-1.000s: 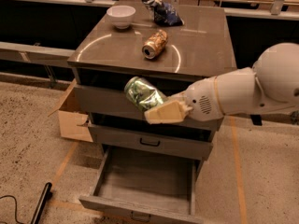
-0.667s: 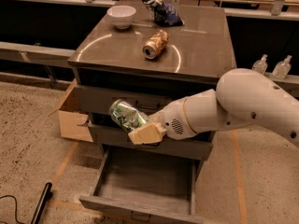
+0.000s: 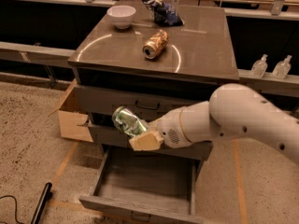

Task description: Place green can into bottom drawer

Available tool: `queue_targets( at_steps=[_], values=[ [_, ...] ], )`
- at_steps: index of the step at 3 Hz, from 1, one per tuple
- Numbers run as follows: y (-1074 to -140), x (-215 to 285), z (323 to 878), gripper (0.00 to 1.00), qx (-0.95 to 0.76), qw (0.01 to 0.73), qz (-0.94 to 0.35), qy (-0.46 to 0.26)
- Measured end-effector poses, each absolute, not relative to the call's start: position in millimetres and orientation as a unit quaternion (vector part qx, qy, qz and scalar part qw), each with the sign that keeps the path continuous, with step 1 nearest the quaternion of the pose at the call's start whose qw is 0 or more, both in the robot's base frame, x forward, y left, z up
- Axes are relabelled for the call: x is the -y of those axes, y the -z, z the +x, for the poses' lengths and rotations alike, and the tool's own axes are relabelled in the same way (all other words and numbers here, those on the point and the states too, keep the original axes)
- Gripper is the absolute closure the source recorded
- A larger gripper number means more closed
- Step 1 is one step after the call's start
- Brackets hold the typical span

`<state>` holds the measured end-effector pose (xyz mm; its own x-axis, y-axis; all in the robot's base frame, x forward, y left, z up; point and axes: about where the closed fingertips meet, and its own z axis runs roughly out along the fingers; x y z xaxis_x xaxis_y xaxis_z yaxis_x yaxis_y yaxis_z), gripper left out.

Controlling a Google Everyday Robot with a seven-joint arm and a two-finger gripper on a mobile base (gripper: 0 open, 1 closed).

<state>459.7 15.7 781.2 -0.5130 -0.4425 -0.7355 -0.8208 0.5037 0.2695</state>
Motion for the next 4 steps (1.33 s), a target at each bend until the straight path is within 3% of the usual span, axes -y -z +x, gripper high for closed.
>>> queue_targets(
  at_steps=[2,4],
  values=[
    [-635.8,-29.3,450.2,1.0,-0.839,0.285,-0.383,-0.259],
    [-511.1,-16.6,492.8,1.0,-0.876,0.273,-0.337,-0.21]
  ],
)
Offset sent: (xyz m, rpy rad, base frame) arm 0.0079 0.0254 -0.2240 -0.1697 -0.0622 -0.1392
